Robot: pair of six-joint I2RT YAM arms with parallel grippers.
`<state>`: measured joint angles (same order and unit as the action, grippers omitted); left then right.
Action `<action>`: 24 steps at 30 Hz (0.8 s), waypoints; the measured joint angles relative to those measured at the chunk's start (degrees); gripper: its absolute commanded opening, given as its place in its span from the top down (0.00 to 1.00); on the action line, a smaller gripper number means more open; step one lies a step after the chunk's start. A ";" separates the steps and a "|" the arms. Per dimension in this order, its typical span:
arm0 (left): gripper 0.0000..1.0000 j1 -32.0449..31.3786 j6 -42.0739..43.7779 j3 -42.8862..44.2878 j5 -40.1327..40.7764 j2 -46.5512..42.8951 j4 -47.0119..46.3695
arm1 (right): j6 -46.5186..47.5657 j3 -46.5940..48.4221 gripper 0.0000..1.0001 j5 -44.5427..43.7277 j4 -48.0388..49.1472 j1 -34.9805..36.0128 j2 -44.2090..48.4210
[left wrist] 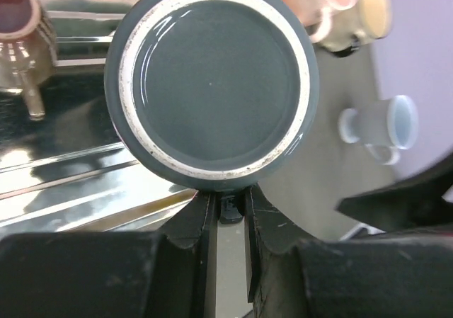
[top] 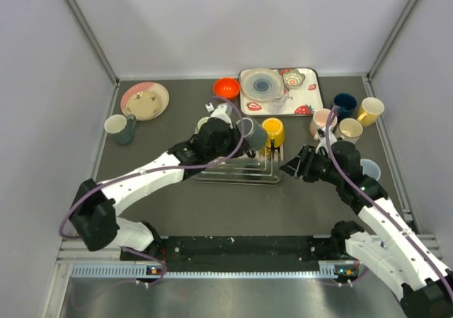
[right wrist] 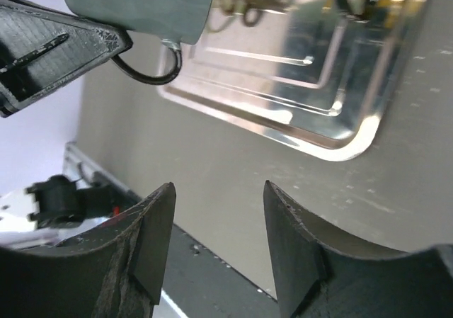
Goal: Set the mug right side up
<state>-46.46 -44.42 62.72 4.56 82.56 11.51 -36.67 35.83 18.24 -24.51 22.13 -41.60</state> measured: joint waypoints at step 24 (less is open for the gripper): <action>1.00 1.92 -23.04 -28.35 -13.75 -18.21 -49.20 | -43.43 -18.47 0.21 27.17 79.71 0.00 -14.97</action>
<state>-44.53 -67.46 34.37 -9.19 64.36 -37.69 -80.09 17.37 45.41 55.20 22.13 -56.58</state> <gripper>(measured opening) 0.191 0.778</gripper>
